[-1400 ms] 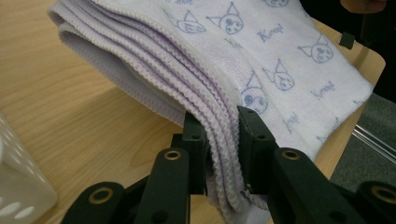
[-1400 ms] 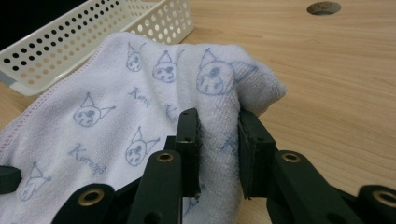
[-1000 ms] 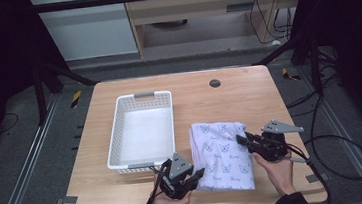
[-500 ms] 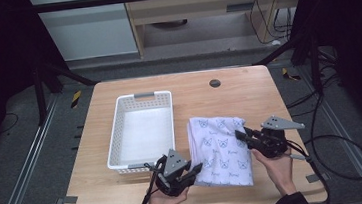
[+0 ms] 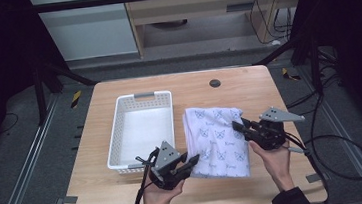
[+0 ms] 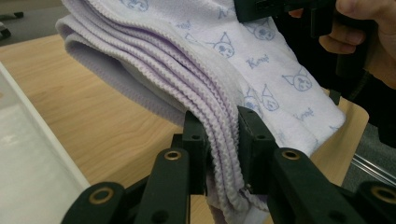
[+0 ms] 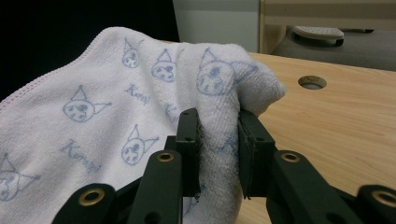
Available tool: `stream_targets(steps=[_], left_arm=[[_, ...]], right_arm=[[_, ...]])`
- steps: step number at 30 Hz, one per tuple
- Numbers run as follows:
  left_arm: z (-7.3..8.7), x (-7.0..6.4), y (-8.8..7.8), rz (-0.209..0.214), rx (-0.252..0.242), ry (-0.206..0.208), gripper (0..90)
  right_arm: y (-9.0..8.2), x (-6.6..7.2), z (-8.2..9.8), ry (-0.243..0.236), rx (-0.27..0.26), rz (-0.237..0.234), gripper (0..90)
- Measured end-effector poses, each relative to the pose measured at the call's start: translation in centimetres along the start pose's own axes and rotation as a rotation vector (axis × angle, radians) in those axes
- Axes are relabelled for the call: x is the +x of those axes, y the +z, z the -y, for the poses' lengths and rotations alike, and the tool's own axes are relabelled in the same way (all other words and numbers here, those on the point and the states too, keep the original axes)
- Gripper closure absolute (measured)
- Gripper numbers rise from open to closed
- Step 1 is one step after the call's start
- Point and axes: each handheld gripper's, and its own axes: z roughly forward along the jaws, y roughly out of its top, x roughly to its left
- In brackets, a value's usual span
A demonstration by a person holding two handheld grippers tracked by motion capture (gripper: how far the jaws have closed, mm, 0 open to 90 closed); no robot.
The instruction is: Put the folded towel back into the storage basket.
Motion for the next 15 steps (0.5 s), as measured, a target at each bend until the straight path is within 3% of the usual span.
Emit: stream_targets(steps=[15], left_arm=[[-1.7,1.6,-2.0,-0.029,-0.057,-0.003,74.2]], right_arm=[[1.1,1.2,-3.3,-0.025,-0.047,-0.013,73.0]])
